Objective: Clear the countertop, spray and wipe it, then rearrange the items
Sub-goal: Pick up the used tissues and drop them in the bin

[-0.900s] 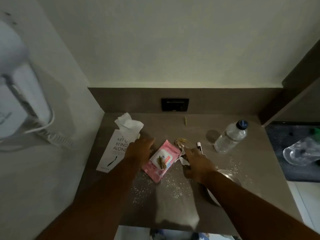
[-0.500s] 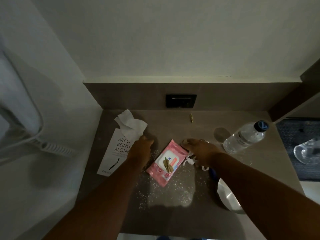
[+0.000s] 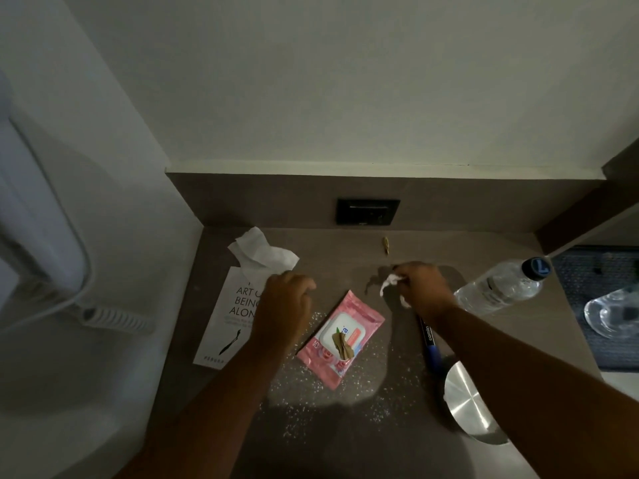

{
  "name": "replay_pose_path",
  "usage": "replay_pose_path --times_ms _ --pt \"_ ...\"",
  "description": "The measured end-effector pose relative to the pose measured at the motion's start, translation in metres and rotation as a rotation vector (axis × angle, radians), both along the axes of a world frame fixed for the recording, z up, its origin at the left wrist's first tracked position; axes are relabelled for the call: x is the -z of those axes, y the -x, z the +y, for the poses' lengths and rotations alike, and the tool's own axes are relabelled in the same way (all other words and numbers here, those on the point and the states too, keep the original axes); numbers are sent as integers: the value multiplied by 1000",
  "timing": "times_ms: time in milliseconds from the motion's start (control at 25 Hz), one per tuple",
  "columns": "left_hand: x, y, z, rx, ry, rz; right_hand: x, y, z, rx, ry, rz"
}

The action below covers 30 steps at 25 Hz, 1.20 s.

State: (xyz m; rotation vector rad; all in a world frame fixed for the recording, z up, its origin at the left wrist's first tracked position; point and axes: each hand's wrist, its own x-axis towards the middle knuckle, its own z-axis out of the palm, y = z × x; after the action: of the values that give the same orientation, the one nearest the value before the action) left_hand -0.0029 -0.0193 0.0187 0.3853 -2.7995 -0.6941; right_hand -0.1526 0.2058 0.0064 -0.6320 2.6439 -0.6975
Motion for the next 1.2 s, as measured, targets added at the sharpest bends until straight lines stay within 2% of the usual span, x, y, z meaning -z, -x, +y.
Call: replay_pose_path --times_ms 80,160,240,280,360,440,520,600,680,800,880,920,1000,1200 --pt "-16 0 -16 -154 -39 154 -3 23 -10 78 74 50" --pt "-26 4 -41 -341 -114 163 -1 45 -24 123 51 81" --pt "-26 14 -69 -490 -159 32 4 61 -37 167 21 39" --pt "-21 19 -80 -512 -121 -75 7 66 -42 177 -4 11" --pt "-4 30 -92 -481 -43 -290 16 74 -52 154 -80 -11" --pt "14 38 -97 -473 -94 -479 23 81 -60 155 -155 -7" --pt "31 41 -99 -444 -121 -604 29 85 -63 187 -161 -7" --pt "40 39 -100 -356 -6 -683 28 82 -66 174 -179 1" --pt "39 35 -101 -332 22 -610 25 74 -65 127 -198 0" --pt "15 26 -85 -352 87 -279 12 52 -55 140 -100 49" --pt "-9 20 -69 -357 11 -39 -1 31 -45 201 30 46" --pt "-21 14 -60 -320 -68 24 -10 19 -40 234 119 5" --pt "-36 4 -35 -197 -175 -15 -25 -6 -25 281 236 -62" --pt "-13 -24 33 72 -119 -331 -50 -64 18 357 260 -130"
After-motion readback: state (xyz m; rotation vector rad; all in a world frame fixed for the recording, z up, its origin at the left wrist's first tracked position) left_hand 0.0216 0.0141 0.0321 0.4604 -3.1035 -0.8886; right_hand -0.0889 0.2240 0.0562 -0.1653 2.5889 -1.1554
